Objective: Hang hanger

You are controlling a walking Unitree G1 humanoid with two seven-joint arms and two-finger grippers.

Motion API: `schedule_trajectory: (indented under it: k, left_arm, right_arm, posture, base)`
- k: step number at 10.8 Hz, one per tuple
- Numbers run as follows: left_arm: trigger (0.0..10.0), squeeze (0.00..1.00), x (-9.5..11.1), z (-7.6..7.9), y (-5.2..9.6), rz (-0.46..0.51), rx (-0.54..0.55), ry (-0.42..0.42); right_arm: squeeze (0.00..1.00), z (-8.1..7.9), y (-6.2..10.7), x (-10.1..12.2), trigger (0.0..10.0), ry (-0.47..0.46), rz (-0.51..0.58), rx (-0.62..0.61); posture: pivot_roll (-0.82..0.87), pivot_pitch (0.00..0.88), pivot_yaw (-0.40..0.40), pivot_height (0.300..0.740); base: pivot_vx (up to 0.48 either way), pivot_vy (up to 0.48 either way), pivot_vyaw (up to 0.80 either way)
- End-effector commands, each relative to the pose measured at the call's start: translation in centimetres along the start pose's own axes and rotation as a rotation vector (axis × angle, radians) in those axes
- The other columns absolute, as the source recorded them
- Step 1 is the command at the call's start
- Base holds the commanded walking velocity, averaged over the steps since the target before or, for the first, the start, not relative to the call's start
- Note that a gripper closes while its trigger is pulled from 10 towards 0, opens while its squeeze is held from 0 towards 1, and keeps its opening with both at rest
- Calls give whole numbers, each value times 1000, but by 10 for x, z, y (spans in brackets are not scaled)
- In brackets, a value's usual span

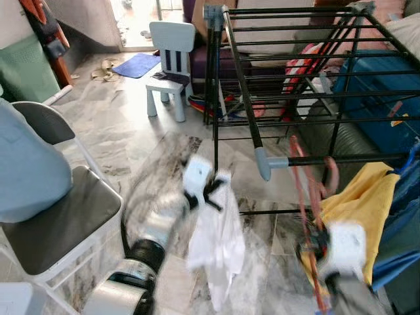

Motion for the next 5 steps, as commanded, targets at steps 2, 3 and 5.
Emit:
schedule_trajectory:
  k: [2, 3, 5]
  left_arm:
    - [10000, 0, -6, 7, 11, -1, -38, -17]
    - [10000, 0, -15, 12, 18, -19, -34, -10]
    - [10000, 0, -18, 24, 24, -32, -63, -15]
  right_arm:
    - [0, -1, 15, 7, 10000, -2, 22, -8]
    - [0, -1, 19, 8, 10000, -17, 25, -33]
    - [0, -5, 16, 12, 10000, -32, 36, -45]
  posture:
    - [-90, 0, 14, 740]
    - [-96, 0, 13, 740]
    - [-89, 0, 10, 740]
  base:
    - [0, 0, 0]
    - [0, 0, 0]
    - [0, 0, 0]
Point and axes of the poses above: a point about 5 cm out from each wrist's last joint towards the gripper, its own y axis pointing back from the gripper into the wrist, its own x axis along the axis of the wrist's last joint, z = x × y, the point moved 6 cm from there along -y, pointing out of the wrist towards the gripper, and after that the axes turned 5 degrees about -y, right-handed, at the moved point
